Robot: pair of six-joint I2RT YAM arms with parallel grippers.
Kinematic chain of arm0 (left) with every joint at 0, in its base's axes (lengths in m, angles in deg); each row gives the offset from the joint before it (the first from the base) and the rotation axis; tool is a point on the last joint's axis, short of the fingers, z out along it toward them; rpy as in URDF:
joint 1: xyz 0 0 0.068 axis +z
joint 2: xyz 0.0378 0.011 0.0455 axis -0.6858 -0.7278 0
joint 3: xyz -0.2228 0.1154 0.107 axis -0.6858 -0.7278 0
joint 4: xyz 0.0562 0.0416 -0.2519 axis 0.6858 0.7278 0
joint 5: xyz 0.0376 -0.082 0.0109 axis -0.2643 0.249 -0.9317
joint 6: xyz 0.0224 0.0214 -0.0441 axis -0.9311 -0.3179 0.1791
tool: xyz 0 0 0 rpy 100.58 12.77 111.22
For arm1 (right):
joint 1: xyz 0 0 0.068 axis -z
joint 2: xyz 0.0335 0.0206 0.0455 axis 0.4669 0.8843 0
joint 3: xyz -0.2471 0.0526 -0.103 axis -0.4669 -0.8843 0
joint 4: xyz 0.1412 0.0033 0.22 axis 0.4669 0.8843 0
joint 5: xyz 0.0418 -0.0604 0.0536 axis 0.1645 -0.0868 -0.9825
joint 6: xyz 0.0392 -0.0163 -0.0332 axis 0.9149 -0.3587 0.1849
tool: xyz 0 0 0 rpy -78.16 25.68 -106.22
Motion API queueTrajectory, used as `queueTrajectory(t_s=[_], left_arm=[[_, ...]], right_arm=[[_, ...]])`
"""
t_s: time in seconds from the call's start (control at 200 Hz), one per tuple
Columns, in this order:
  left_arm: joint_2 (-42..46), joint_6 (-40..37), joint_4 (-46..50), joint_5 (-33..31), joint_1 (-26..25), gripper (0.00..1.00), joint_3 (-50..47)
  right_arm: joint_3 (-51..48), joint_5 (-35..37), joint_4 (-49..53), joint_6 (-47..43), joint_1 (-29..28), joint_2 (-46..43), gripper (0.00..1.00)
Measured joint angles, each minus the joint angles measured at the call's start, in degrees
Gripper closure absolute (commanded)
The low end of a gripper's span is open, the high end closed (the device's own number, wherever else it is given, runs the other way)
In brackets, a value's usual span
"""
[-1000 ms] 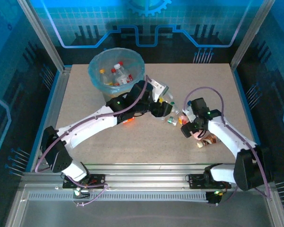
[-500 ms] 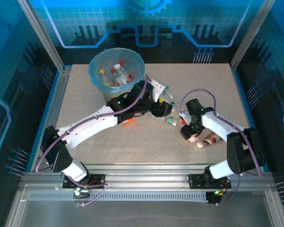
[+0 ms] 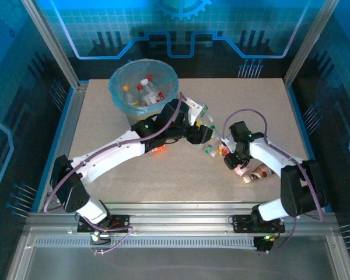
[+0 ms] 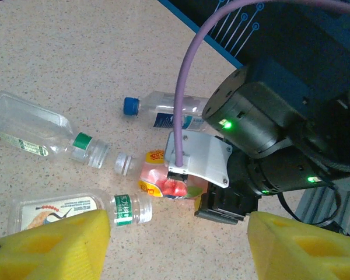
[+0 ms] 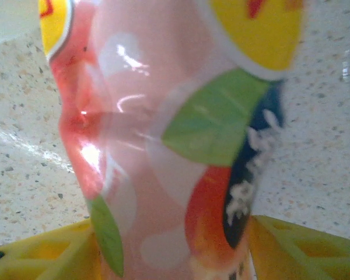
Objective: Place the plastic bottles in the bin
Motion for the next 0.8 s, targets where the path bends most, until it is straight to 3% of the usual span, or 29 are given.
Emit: queueTrajectory(t_s=[0.235,0.385,0.66,0.8], left_arm=[[0.5,0.0,0.3,0.0,0.0,0.34,1.7],[2.3,0.0,0.3,-0.1,0.0,0.34,1.8],[3.6,0.0,0.3,-0.7,0.0,0.34,1.8],[3.6,0.0,0.3,-0.9,0.0,0.34,1.8]], right_arm=[[0.0,0.0,-0.3,0.2,0.1,-8.2,0.43],[0.0,-0.2,-0.6,1.0,0.2,-11.7,0.23],[0.0,-0.8,-0.6,1.0,0.2,-4.2,0.14],[0.0,-1.2,-1.2,1.0,0.0,0.5,0.22]])
